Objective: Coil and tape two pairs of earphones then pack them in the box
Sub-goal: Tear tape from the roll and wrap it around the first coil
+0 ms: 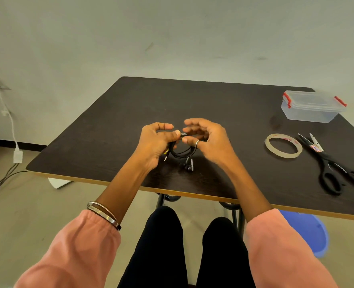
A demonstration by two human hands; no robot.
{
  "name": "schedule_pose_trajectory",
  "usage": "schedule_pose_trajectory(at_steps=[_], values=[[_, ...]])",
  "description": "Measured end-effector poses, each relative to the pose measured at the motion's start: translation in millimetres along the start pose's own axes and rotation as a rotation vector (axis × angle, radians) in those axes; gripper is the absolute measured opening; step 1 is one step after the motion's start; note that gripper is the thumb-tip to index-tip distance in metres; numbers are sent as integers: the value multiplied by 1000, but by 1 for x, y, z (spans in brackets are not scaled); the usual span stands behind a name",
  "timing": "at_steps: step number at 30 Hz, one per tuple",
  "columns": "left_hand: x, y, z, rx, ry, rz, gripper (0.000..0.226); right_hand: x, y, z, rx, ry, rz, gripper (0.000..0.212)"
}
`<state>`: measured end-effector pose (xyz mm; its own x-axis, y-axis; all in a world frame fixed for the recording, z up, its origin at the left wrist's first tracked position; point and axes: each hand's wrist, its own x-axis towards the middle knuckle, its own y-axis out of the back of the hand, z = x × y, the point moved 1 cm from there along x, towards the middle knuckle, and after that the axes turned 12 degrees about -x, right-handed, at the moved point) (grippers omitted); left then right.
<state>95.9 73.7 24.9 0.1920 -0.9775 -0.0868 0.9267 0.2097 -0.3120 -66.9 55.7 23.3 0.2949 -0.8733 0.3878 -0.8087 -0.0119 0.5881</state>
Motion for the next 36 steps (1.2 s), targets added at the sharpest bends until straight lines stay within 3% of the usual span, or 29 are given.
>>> schedule_pose_trajectory(at_steps=[5,9,11,16,19,24,28,31,36], values=[[0,0,-2,128,-80,-9,17,1,-3,-2,-216,74,56,32],[0,-3,-7,305,-193,-28,6,-3,-15,-4,-731,344,140,26],[-2,-5,-7,416,-249,-58,11,-7,-19,-2,-913,425,220,18],[-2,-10,3,360,-167,-120,15,-9,-22,0,-978,418,362,9],[-1,-12,8,336,-174,-163,13,-10,-22,-2,-799,356,390,14],[-2,-3,2,294,-169,-155,8,-9,-15,0,10,-176,108,50],[-1,2,-1,274,-179,-146,9,-9,-10,5,549,-444,-50,54],[0,2,1,266,-188,-144,12,-4,-5,5,695,-566,-85,42],[-2,2,3,301,-212,-176,8,3,-2,2,774,-637,-3,36]])
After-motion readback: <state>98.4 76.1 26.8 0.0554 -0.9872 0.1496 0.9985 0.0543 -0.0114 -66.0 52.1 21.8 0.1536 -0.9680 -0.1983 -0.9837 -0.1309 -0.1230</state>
